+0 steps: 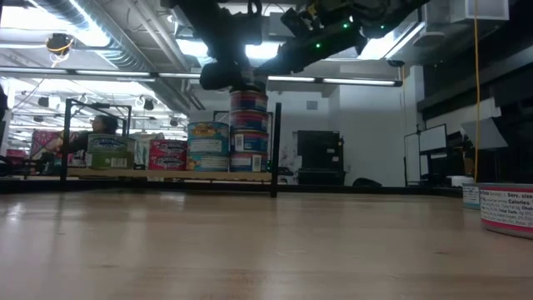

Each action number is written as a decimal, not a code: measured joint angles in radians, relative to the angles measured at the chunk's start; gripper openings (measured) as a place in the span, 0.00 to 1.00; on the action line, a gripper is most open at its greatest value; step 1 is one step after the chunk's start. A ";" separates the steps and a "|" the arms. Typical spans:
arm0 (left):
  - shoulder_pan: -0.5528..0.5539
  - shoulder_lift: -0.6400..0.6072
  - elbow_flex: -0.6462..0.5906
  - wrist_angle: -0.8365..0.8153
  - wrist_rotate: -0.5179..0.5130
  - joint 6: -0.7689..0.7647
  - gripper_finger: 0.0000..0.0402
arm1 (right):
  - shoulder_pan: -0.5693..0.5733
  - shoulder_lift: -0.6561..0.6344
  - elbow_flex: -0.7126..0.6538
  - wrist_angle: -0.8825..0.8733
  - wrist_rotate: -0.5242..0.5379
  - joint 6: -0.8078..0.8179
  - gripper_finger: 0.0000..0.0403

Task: Stack canned seafood by type on shelf
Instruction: Stack the blue pink tuna can on top of the blue pink tuna can on the shelf, then stack the yellow blue tuna can on top of the yellow blue tuna can on the shelf

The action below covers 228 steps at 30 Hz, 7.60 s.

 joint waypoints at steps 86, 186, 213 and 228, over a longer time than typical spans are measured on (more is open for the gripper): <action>-0.292 -0.068 0.000 -0.005 0.012 -0.786 0.68 | 0.903 -0.573 -0.647 -1.103 0.349 1.137 0.68; -0.292 0.435 -0.001 0.582 0.462 -0.189 0.68 | 0.877 -0.471 -0.765 -0.403 0.505 1.073 0.00; -0.288 0.488 0.000 0.656 0.602 -0.106 0.68 | 0.737 -0.472 -0.764 -0.170 0.454 1.073 0.00; -0.271 0.488 0.000 0.651 0.631 -0.032 0.68 | 0.737 -0.472 -0.763 -0.059 0.431 1.073 0.00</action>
